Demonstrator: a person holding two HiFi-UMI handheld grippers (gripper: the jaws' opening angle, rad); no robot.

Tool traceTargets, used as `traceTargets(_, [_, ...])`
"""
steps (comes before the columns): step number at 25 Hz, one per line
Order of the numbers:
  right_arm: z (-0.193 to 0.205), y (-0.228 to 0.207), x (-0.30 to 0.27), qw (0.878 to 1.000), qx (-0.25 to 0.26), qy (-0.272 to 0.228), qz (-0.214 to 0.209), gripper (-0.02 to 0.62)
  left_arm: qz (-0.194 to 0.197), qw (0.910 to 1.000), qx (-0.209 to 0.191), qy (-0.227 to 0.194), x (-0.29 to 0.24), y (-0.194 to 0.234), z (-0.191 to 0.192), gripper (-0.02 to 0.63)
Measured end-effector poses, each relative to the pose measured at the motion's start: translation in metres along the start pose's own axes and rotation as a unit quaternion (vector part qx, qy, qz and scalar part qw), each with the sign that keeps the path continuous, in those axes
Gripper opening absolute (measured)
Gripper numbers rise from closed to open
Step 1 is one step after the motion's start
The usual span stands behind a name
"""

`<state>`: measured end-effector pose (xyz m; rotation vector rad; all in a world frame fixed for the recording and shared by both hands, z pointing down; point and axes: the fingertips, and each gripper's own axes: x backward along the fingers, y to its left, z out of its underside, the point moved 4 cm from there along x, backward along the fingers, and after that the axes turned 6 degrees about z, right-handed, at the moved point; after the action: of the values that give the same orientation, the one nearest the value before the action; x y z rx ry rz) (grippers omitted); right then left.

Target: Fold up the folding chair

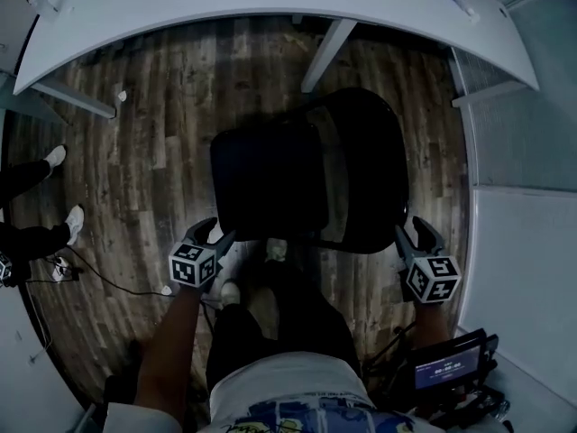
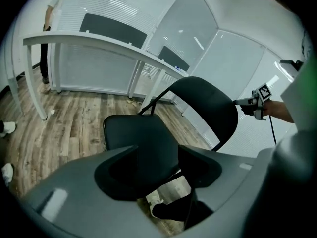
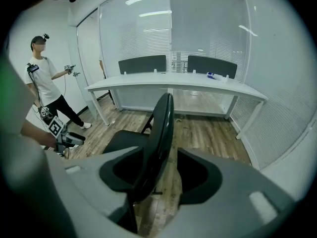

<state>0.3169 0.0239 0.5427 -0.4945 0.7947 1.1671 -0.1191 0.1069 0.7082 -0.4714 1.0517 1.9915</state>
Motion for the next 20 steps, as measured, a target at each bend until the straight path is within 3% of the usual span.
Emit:
traceTargets(12, [0.008,0.004,-0.02,0.999,-0.032,-0.032,-0.019,0.203,-0.019,0.9936,0.111,0.002,-0.059,0.088,0.078,0.31])
traceTargets(20, [0.011,0.007,-0.026,0.997,-0.048,-0.054,-0.014,0.204,-0.002,0.9866,0.163,-0.011,-0.091,0.126,0.109,0.348])
